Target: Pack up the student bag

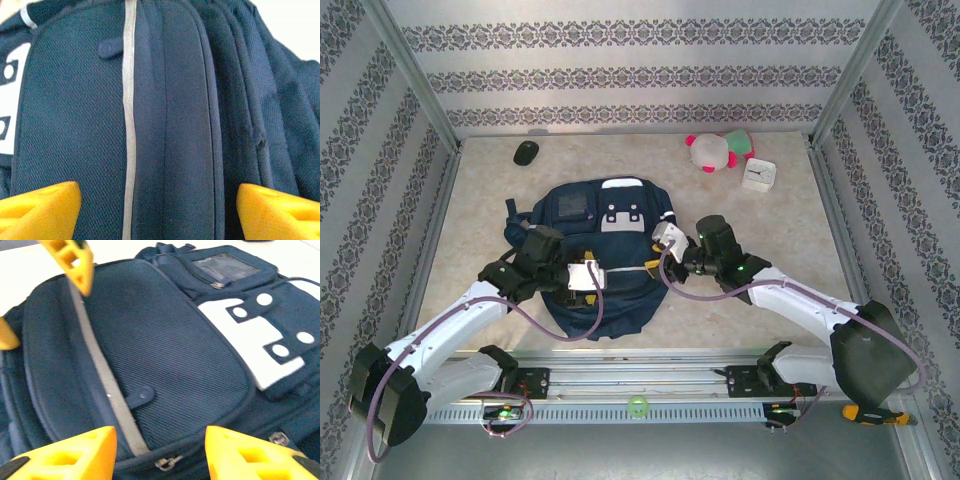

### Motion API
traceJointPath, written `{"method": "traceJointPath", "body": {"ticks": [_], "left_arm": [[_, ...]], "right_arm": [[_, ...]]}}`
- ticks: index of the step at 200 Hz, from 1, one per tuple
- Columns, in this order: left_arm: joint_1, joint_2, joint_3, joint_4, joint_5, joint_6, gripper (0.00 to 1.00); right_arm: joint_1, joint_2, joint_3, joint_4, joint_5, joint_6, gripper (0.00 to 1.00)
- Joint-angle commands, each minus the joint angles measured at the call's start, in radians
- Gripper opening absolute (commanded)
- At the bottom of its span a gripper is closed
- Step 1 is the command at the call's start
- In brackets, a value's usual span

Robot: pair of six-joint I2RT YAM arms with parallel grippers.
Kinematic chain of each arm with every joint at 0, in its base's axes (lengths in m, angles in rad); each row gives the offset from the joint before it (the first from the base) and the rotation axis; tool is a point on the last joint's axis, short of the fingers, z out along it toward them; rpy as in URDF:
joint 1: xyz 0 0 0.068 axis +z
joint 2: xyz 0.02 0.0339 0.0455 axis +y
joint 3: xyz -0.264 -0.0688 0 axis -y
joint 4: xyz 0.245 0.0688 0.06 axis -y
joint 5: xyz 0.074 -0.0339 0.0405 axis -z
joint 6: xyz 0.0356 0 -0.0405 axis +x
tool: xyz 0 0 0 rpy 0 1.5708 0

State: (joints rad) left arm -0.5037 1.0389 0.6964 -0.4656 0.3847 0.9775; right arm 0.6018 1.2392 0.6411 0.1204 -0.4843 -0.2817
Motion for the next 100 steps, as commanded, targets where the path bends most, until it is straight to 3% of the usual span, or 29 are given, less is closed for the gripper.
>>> {"method": "traceJointPath", "body": {"ticks": [1, 26, 50, 61, 82, 100], "left_arm": [[-0.003, -0.018, 0.007, -0.079, -0.104, 0.047, 0.81], [-0.003, -0.018, -0.029, -0.007, -0.201, 0.049, 0.77], [-0.003, -0.008, -0.043, 0.104, -0.223, 0.016, 0.51], [-0.001, -0.008, -0.037, 0.136, -0.184, -0.019, 0.41], [0.029, -0.034, -0.03, 0.175, -0.076, -0.11, 0.11], [0.081, -0.067, -0.048, 0.219, 0.043, -0.188, 0.0]], "right_arm": [[0.014, 0.007, 0.0, -0.005, -0.03, -0.065, 0.49], [0.016, 0.01, 0.0, -0.006, -0.03, -0.071, 0.49], [0.01, -0.004, -0.005, -0.003, -0.026, -0.082, 0.49], [-0.007, -0.018, -0.022, 0.026, -0.042, -0.07, 0.49], [-0.055, -0.041, -0.049, 0.052, -0.087, -0.081, 0.52], [-0.069, -0.034, -0.047, 0.027, -0.02, -0.109, 0.6]]}}
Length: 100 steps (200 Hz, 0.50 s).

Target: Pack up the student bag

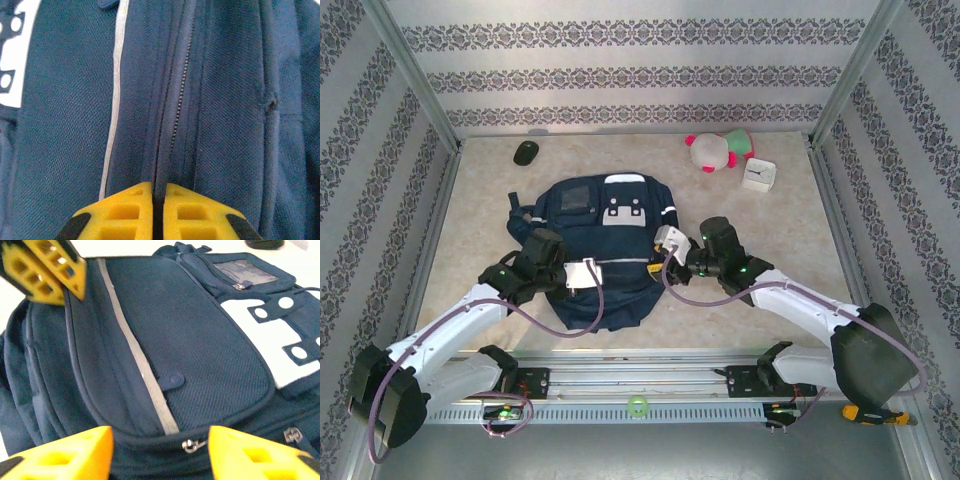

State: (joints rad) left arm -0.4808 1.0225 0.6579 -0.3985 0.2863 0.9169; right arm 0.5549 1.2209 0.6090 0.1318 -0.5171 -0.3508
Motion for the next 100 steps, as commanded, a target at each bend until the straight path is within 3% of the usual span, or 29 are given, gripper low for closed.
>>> {"method": "traceJointPath", "body": {"ticks": [1, 25, 60, 100], "left_arm": [[0.063, -0.054, -0.011, 0.155, 0.149, -0.133, 0.0], [0.135, -0.11, -0.061, 0.227, 0.269, -0.221, 0.0], [0.191, -0.163, -0.124, 0.297, 0.347, -0.255, 0.0], [0.223, -0.15, -0.123, 0.281, 0.382, -0.212, 0.0]], "right_arm": [[-0.022, -0.015, -0.015, 0.015, 0.015, -0.043, 0.6], [-0.04, 0.022, 0.004, -0.023, 0.003, -0.14, 0.61], [-0.067, 0.118, 0.076, -0.07, -0.01, -0.25, 0.61], [-0.098, 0.219, 0.166, -0.094, -0.168, -0.287, 0.61]]}}
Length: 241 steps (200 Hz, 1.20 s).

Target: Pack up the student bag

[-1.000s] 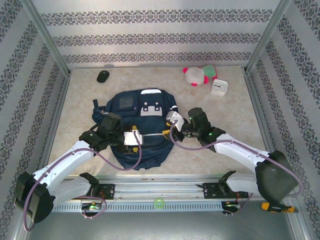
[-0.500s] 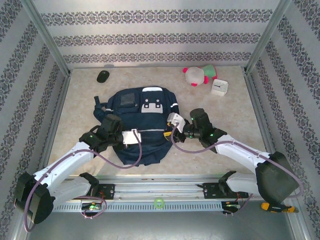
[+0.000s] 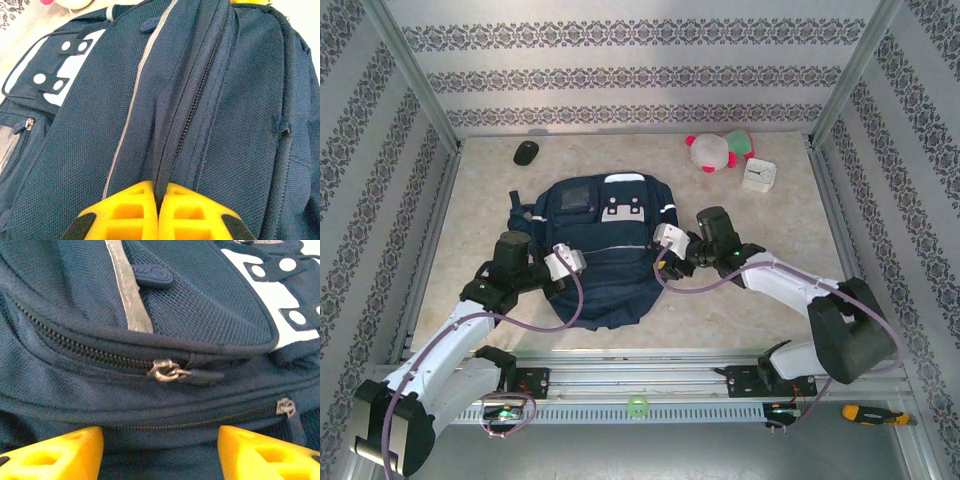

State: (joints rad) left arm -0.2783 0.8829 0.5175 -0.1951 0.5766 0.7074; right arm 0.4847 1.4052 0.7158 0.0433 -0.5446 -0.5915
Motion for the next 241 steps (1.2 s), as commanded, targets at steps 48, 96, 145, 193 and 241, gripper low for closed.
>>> {"method": "traceJointPath", "body": {"ticks": [48, 96, 145, 193, 241], "left_arm": [[0.025, -0.003, 0.017, 0.07, 0.095, 0.04, 0.0], [0.039, -0.002, 0.011, 0.078, 0.113, 0.037, 0.0], [0.048, -0.008, 0.0, 0.091, 0.084, 0.046, 0.0], [0.058, -0.023, -0.03, 0.146, 0.122, -0.001, 0.0], [0.058, -0.034, -0.031, 0.153, 0.135, -0.005, 0.0]], "right_arm": [[-0.096, 0.095, 0.136, -0.039, -0.363, -0.045, 0.61], [-0.105, 0.159, 0.222, -0.153, -0.429, -0.113, 0.62], [-0.133, 0.138, 0.287, -0.335, -0.457, -0.163, 0.62], [-0.153, 0.115, 0.276, -0.343, -0.375, -0.192, 0.64], [-0.091, 0.252, 0.393, -0.409, -0.388, -0.253, 0.63]]}}
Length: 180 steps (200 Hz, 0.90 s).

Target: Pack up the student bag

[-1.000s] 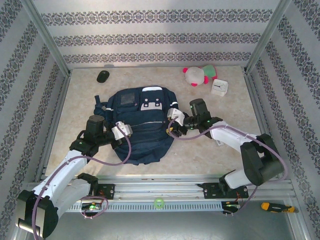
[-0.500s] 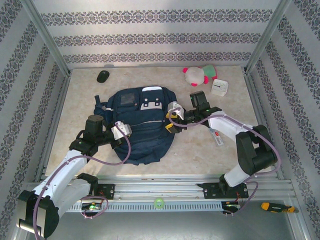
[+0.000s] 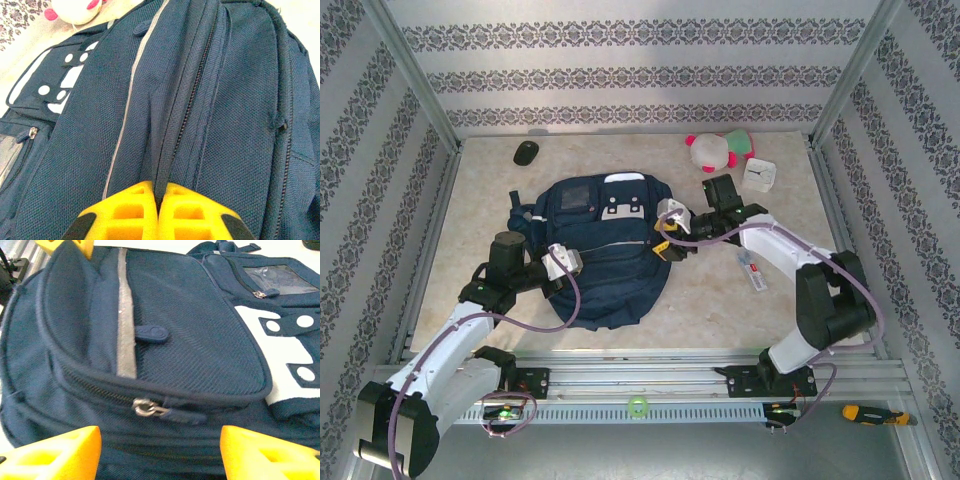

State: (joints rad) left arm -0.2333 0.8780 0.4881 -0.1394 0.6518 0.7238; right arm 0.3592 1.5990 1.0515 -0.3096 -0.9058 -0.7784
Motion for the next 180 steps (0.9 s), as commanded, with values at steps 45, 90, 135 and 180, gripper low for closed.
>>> {"method": "traceJointPath", "body": {"ticks": [45, 90, 135, 180], "left_arm": [[0.014, -0.029, -0.009, 0.128, 0.048, -0.029, 0.0], [0.015, -0.011, -0.025, 0.19, 0.002, -0.057, 0.0], [0.014, -0.004, -0.032, 0.219, 0.016, -0.075, 0.0], [0.015, -0.004, -0.036, 0.242, 0.033, -0.089, 0.0]], "right_arm": [[0.06, 0.121, 0.122, -0.131, -0.065, -0.07, 0.57], [0.061, 0.071, 0.099, -0.26, -0.072, -0.054, 0.52], [0.067, 0.059, 0.084, -0.27, -0.108, -0.02, 0.46], [0.078, 0.093, 0.114, -0.272, -0.156, -0.017, 0.36]]}}
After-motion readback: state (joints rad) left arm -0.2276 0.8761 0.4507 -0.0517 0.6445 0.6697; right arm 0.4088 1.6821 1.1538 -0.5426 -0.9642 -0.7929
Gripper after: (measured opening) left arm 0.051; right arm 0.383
